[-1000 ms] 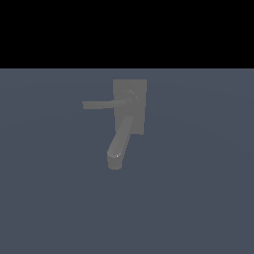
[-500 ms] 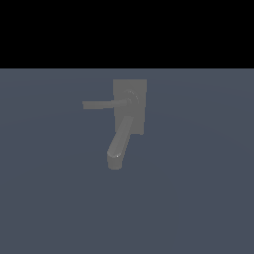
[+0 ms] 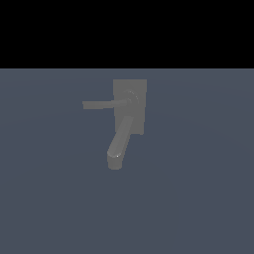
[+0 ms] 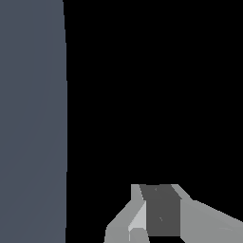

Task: Turn on the faucet by rotating a designated handle.

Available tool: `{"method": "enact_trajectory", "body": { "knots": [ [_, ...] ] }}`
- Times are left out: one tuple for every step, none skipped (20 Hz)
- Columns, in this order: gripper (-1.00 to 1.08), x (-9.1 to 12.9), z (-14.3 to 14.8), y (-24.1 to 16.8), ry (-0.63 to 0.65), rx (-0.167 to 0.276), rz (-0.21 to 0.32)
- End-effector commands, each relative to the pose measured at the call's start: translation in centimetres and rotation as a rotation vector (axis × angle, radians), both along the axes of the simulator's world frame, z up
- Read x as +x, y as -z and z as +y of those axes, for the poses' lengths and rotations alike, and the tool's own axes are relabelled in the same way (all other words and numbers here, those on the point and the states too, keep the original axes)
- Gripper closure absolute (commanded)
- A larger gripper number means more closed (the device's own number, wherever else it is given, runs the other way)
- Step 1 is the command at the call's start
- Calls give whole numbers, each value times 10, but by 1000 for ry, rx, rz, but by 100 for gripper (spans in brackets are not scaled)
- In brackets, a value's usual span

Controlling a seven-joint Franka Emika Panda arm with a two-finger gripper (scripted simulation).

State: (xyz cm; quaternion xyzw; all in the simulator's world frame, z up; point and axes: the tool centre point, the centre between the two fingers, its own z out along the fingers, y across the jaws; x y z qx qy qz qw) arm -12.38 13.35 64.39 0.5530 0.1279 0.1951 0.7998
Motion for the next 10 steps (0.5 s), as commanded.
{"method": "enact_trajectory", "body": {
  "knots": [
    [108,15,16,10,-17,-99,25],
    [108,21,22,14,-23,-138,37],
    [108,27,28,20,-30,-176,50],
    [108,34,34,26,-37,-214,64],
    [108,40,39,32,-44,-251,79],
    [108,47,45,39,-51,-288,95],
    [108,53,50,46,-58,-324,112],
    [108,60,55,54,-66,-360,130],
    [108,67,59,63,-73,-395,148],
    [108,73,64,72,-81,-430,168]
  ]
}}
